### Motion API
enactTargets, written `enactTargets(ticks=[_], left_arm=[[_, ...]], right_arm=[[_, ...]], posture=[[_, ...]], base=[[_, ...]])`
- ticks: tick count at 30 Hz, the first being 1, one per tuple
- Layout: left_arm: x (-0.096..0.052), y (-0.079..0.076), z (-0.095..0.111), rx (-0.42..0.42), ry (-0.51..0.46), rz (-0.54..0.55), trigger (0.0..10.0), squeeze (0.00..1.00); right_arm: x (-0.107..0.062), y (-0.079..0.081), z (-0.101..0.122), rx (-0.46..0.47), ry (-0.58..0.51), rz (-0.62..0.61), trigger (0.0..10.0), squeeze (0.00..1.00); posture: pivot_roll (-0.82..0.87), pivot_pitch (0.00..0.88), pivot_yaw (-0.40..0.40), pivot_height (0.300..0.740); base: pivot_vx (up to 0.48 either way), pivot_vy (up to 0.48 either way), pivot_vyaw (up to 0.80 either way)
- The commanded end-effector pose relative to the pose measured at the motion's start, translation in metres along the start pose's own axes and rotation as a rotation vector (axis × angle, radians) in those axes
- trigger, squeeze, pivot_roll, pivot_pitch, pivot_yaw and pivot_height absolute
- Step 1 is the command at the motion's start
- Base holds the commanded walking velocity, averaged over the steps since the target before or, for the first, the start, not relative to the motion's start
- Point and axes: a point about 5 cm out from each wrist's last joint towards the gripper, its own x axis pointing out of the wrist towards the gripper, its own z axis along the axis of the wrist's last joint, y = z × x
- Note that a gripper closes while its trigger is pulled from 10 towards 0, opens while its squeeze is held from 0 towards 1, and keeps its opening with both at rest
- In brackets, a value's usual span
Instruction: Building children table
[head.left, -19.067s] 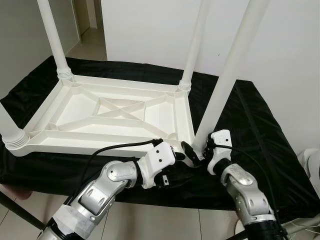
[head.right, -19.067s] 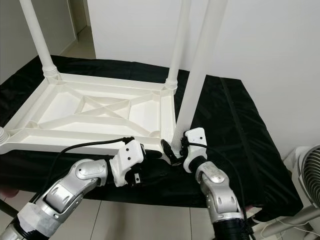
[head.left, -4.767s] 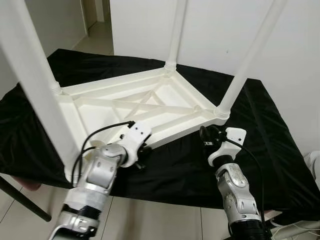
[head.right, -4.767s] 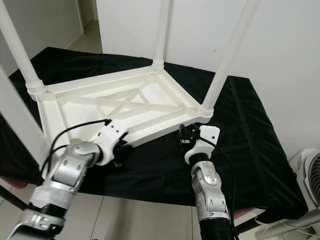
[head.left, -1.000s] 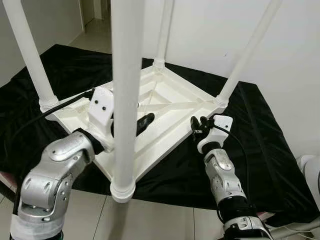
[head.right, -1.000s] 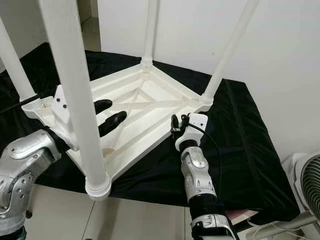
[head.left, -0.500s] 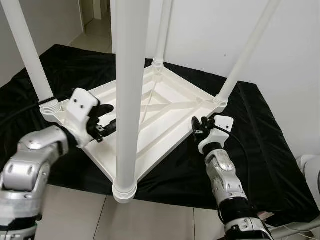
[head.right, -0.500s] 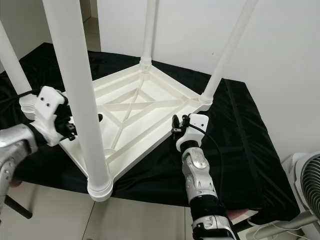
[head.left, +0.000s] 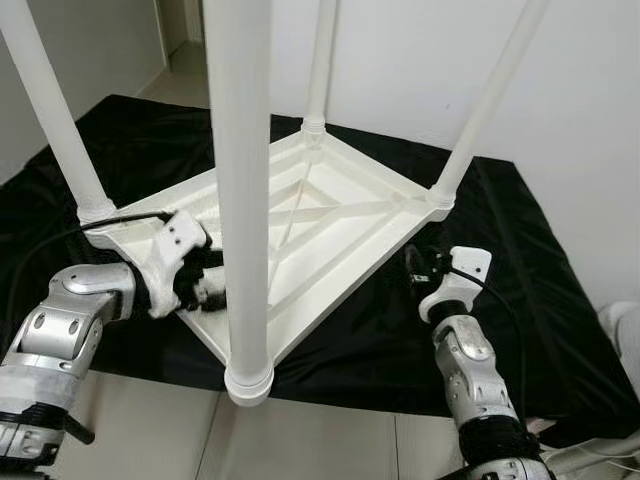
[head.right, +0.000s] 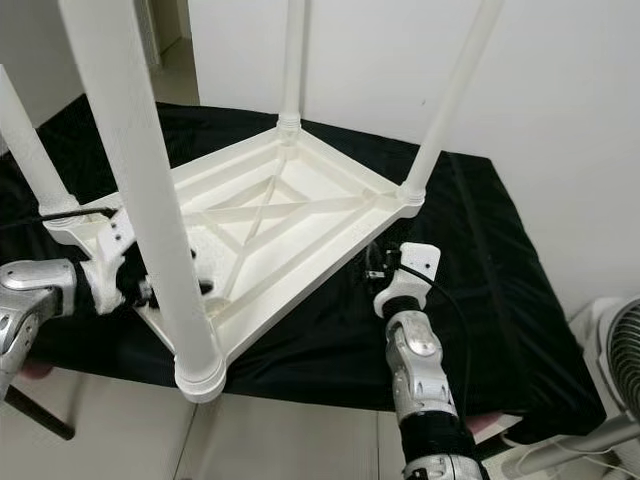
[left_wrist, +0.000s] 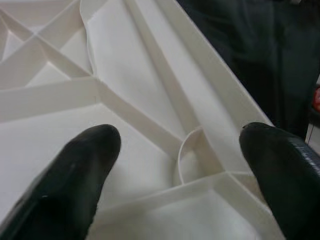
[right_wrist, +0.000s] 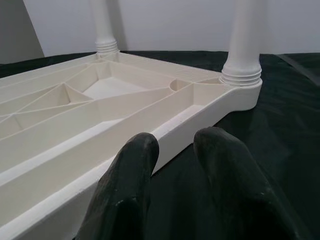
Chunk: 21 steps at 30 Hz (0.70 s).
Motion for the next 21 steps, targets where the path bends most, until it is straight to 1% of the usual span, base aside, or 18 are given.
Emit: enactTargets(ticks=[1, 2, 4, 7, 9, 10, 12, 15, 18, 20, 21], left_arm=[[-0.008, 0.002, -0.008, 0.019, 0.095, -0.143, 10.0, 0.00], [-0.008, 0.002, -0.008, 0.019, 0.095, -0.143, 10.0, 0.00], [-0.013, 0.007, -0.010, 0.044, 0.148, -0.149, 10.0, 0.00], [-0.012, 0.012, -0.012, 0.062, 0.170, -0.138, 10.0, 0.00], [-0.011, 0.015, -0.015, 0.102, 0.208, -0.134, 10.0, 0.00], [-0.011, 0.015, -0.015, 0.102, 0.208, -0.134, 10.0, 0.00], [-0.007, 0.021, -0.016, 0.127, 0.235, -0.143, 10.0, 0.00], [-0.005, 0.022, -0.016, 0.126, 0.239, -0.151, 10.0, 0.00], [0.000, 0.023, -0.017, 0.153, 0.263, -0.181, 10.0, 0.00], [0.002, 0.024, -0.017, 0.160, 0.268, -0.187, 10.0, 0.00], [0.003, 0.024, -0.018, 0.165, 0.273, -0.189, 10.0, 0.00]], right_arm=[[-0.003, -0.010, 0.002, -0.012, -0.004, -0.031, 10.0, 0.00], [-0.003, -0.010, 0.002, -0.012, -0.004, -0.031, 10.0, 0.00], [-0.004, -0.013, 0.004, -0.017, -0.008, -0.035, 10.0, 0.00], [-0.003, -0.012, 0.005, -0.016, -0.011, -0.035, 10.0, 0.00], [-0.003, -0.011, 0.006, -0.015, -0.016, -0.034, 10.0, 0.00], [-0.003, -0.011, 0.006, -0.015, -0.016, -0.034, 10.0, 0.00], [-0.001, -0.009, 0.010, -0.008, -0.029, -0.028, 10.0, 0.00], [-0.001, -0.007, 0.010, -0.006, -0.032, -0.023, 10.0, 0.00], [-0.002, -0.003, 0.012, -0.011, -0.033, 0.006, 10.0, 0.00], [-0.003, -0.002, 0.012, -0.013, -0.030, 0.012, 10.0, 0.00], [-0.005, 0.001, 0.011, -0.011, -0.023, 0.039, 10.0, 0.00]], posture=[[-0.02, 0.007, -0.045, 0.740], [-0.02, 0.007, -0.045, 0.740], [-0.02, 0.008, -0.045, 0.740], [-0.03, 0.006, -0.040, 0.740], [-0.03, 0.006, -0.040, 0.740], [-0.03, 0.006, -0.040, 0.740], [-0.03, 0.005, -0.039, 0.740], [-0.03, 0.005, -0.039, 0.740], [-0.04, 0.012, -0.040, 0.740], [-0.04, 0.012, -0.040, 0.740], [-0.04, 0.016, -0.040, 0.740]], base=[[0.000, 0.000, 0.00], [0.000, 0.000, 0.00], [0.000, 0.000, 0.00], [0.000, 0.000, 0.00], [0.000, 0.000, 0.00], [0.000, 0.000, 0.00], [0.000, 0.000, 0.00], [0.000, 0.000, 0.00], [0.000, 0.000, 0.00], [0.000, 0.000, 0.00], [0.000, 0.000, 0.00]])
